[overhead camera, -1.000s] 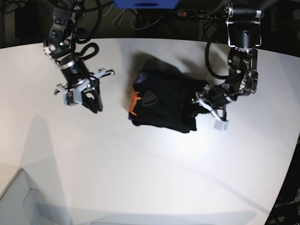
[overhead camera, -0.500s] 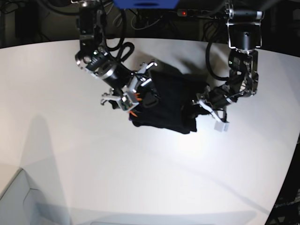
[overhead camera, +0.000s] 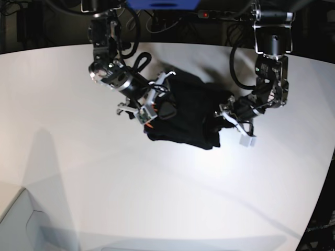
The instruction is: Layout the t-shirt on the table in an organized manner, then fold the t-shirt properly
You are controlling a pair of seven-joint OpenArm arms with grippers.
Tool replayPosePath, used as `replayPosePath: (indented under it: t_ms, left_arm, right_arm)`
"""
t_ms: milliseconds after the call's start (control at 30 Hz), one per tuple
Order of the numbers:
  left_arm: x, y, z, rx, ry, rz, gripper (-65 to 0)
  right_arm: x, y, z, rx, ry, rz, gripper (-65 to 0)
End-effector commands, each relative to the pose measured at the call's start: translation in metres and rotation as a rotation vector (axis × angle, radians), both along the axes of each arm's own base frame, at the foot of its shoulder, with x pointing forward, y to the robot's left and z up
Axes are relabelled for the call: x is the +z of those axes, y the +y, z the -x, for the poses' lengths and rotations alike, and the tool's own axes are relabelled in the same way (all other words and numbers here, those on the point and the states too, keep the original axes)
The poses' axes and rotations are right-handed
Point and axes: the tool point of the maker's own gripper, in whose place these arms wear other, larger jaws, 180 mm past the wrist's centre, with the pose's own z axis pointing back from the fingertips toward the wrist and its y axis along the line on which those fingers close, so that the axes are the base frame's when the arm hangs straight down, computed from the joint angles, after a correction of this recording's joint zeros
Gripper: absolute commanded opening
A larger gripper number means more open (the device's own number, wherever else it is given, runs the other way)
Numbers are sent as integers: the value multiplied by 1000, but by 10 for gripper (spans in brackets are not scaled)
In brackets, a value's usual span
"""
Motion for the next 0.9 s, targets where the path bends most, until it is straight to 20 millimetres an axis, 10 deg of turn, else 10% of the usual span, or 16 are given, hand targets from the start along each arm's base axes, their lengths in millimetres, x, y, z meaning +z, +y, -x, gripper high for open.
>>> replayPosePath:
  t_ms: [0,167,433,867]
  left_arm:
    - [-13,11,5,-5,59,-75,-648]
    - [-9,10,0,-7,47,-77,-648]
    - [17,4,-32,-28,-24,-83,-648]
    - [53,-118,-68,-474,-130,-232,-648]
  right_arm:
    - [10,4,-5,2,-28,-28,-377]
    - [16,-2,-10,-12,-48,-24,-650]
    - [52,-67,-22,-200,-149,-7,-650]
    - [64,-232,12,-656,-173,10,-650]
